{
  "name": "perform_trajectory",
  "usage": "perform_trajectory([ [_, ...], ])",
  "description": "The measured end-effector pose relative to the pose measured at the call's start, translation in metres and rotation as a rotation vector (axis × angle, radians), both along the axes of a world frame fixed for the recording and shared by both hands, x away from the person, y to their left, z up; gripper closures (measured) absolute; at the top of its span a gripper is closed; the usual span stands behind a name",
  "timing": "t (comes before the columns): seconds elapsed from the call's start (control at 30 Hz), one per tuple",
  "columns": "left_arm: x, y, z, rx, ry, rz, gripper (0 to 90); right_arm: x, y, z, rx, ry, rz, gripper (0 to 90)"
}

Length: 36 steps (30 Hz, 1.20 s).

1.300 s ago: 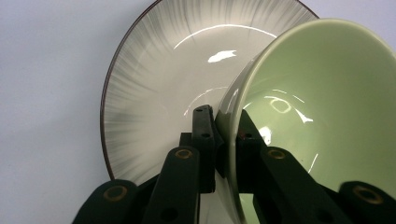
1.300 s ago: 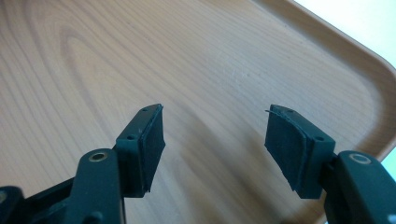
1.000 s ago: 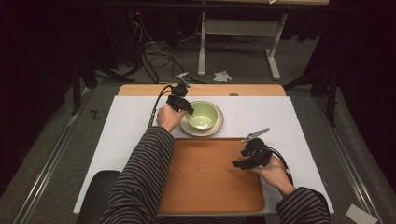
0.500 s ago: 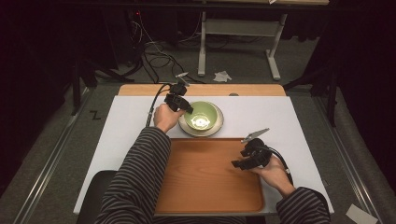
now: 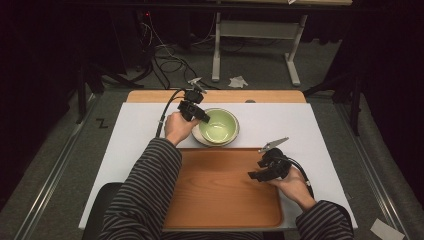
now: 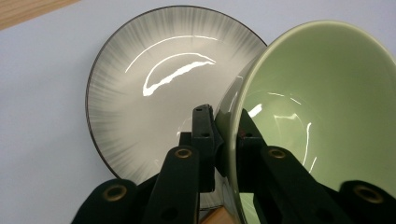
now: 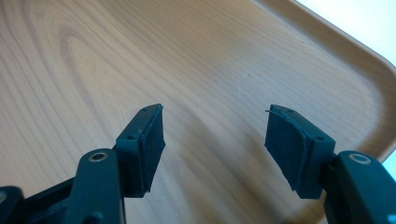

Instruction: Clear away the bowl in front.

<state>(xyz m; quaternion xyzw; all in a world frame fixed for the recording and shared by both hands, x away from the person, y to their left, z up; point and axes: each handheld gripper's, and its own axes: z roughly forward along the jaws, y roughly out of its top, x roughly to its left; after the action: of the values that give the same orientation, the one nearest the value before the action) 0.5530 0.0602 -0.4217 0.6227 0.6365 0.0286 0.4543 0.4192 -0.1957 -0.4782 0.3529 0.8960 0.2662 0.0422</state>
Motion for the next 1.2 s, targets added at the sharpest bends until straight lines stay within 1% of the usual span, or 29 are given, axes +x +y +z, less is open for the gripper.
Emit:
perform_trajectory([
  [0.07,-0.001,0.000,0.001,0.005,-0.004,-0.008,82.9,0.000,0.000,0.000,-0.004,0.005,0.004,39.0],
  [0.13,-0.006,-0.001,0.003,0.006,-0.011,-0.018,82.9,-0.001,0.000,0.000,0.000,0.006,-0.002,39.0],
  [0.17,-0.008,-0.002,0.004,0.004,-0.014,-0.024,82.9,0.000,0.000,0.000,-0.005,-0.007,0.012,38.9],
  [0.23,-0.010,-0.002,0.006,0.002,-0.016,-0.027,82.8,-0.001,0.000,0.000,-0.002,-0.007,0.011,39.0],
  [0.3,-0.014,-0.003,0.008,-0.012,-0.017,-0.037,82.9,0.000,0.000,0.000,-0.001,-0.005,0.008,38.9],
  [0.33,-0.017,-0.004,0.010,-0.019,-0.024,-0.040,82.8,0.000,0.000,0.000,0.000,0.004,0.001,39.0],
  [0.43,-0.021,-0.002,0.011,-0.023,-0.023,-0.052,82.7,0.000,0.000,0.000,0.002,0.002,0.000,39.0],
  [0.47,-0.024,-0.001,0.011,-0.036,-0.009,-0.062,82.7,-0.001,0.001,0.001,-0.001,0.008,-0.007,38.9],
  [0.5,-0.024,-0.001,0.011,-0.036,-0.009,-0.062,82.7,-0.001,0.001,0.001,-0.001,0.008,-0.007,38.9],
  [0.53,-0.026,0.000,0.012,-0.042,-0.008,-0.062,82.7,0.000,0.000,0.000,-0.004,-0.005,0.010,39.0],
  [0.57,-0.028,0.000,0.012,-0.046,-0.010,-0.061,82.7,0.000,0.000,0.000,-0.003,-0.005,0.010,39.0],
  [0.63,-0.033,0.000,0.015,-0.037,-0.017,-0.075,82.7,0.000,0.000,0.000,-0.007,0.002,0.007,39.0],
  [0.67,-0.035,0.000,0.016,-0.033,-0.019,-0.080,82.7,0.001,0.000,-0.001,-0.013,-0.004,0.015,39.0],
  [0.73,-0.036,0.000,0.017,-0.035,-0.017,-0.084,82.7,0.000,0.000,0.000,-0.009,-0.002,0.012,38.9],
  [0.77,-0.038,0.000,0.017,-0.031,-0.016,-0.095,82.7,0.000,0.000,0.000,-0.009,-0.002,0.012,38.9],
  [0.83,-0.042,-0.001,0.019,-0.035,-0.020,-0.109,82.7,0.000,0.000,0.000,-0.011,-0.005,0.016,39.0],
  [1.03,-0.048,-0.003,0.020,-0.041,-0.023,-0.132,82.7,0.000,0.000,-0.001,-0.015,-0.005,0.020,39.0],
  [1.07,-0.050,-0.003,0.020,-0.040,-0.023,-0.135,82.6,0.000,0.000,-0.001,-0.004,0.000,0.013,39.0],
  [1.17,-0.053,-0.002,0.020,-0.041,-0.022,-0.142,82.7,0.000,0.000,-0.001,-0.004,0.000,0.013,39.0],
  [1.2,-0.057,-0.002,0.020,-0.040,-0.033,-0.147,82.6,-0.001,0.001,0.000,-0.009,0.001,0.011,38.9],
])
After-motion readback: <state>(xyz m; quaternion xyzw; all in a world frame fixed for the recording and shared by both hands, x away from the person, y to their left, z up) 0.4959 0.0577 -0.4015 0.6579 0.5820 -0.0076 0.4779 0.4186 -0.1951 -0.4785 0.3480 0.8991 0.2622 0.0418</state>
